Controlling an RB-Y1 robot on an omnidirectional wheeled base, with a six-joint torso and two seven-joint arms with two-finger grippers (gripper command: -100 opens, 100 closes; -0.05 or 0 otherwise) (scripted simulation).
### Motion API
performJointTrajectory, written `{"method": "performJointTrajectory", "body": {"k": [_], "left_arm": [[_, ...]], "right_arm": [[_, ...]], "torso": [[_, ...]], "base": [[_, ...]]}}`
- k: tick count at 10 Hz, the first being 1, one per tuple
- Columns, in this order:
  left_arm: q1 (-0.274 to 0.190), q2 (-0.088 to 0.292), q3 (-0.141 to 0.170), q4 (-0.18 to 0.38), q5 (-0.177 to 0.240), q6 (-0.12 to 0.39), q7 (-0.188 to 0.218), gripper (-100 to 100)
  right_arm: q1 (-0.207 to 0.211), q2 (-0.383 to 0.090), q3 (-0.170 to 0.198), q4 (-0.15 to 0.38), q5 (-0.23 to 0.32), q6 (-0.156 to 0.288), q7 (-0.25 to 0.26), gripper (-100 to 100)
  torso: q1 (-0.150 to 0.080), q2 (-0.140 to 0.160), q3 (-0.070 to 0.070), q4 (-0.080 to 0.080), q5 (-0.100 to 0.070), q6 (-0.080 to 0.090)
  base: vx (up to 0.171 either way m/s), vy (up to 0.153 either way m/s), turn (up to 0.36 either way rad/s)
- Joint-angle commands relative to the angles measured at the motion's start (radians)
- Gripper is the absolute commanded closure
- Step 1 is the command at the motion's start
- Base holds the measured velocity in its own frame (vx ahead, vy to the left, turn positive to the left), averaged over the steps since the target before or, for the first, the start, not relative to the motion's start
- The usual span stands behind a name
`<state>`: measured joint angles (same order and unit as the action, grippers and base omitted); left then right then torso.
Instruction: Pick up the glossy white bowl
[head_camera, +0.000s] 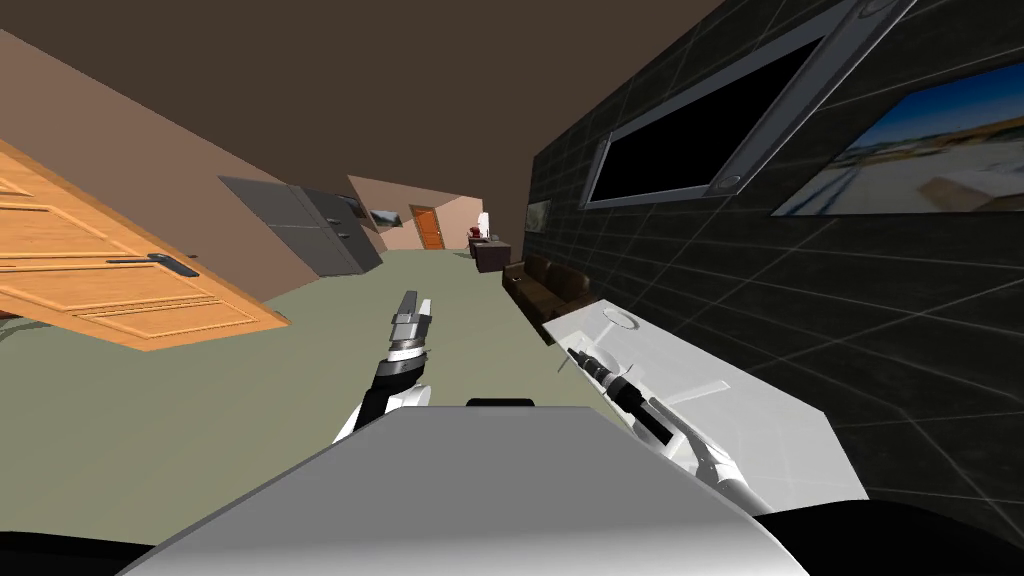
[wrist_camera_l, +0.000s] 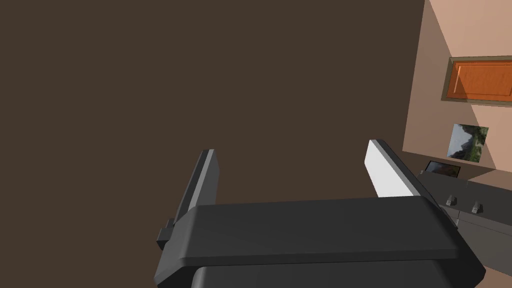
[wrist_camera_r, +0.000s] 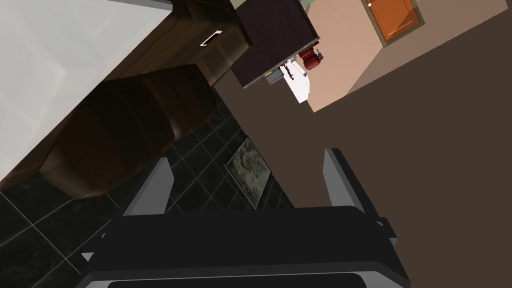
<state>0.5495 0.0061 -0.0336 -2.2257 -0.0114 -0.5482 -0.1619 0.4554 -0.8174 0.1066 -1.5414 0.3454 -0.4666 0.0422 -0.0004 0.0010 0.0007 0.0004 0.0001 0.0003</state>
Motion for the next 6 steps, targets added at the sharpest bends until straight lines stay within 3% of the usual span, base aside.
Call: {"method": "performJointTrajectory", "body": {"k": [1, 2, 5, 6], "left_arm": [[0.000, 0.000, 0.000, 0.000, 0.000, 0.000, 0.000, 0], [0.000, 0.000, 0.000, 0.000, 0.000, 0.000, 0.000, 0], [0.000, 0.000, 0.000, 0.000, 0.000, 0.000, 0.000, 0], [0.000, 0.000, 0.000, 0.000, 0.000, 0.000, 0.000, 0]], "right_arm": [[-0.017, -0.013, 0.020, 0.047, 0.014, 0.001, 0.015, -100], [-0.031, -0.057, 0.050, 0.082, 0.033, 0.005, 0.034, -100], [-0.045, -0.100, 0.081, 0.144, 0.052, 0.009, 0.053, -100], [-0.060, -0.140, 0.114, 0.180, 0.071, 0.012, 0.073, -100]], "torso": [[0.000, 0.000, 0.000, 0.000, 0.000, 0.000], [0.000, 0.000, 0.000, 0.000, 0.000, 0.000], [0.000, -0.001, 0.000, 0.000, 0.000, 0.000], [0.000, -0.001, 0.000, 0.000, 0.000, 0.001]], "base": [[-0.015, 0.012, 0.089], [-0.016, 0.016, 0.129], [-0.010, 0.013, 0.102], [-0.009, 0.012, 0.144]]}}
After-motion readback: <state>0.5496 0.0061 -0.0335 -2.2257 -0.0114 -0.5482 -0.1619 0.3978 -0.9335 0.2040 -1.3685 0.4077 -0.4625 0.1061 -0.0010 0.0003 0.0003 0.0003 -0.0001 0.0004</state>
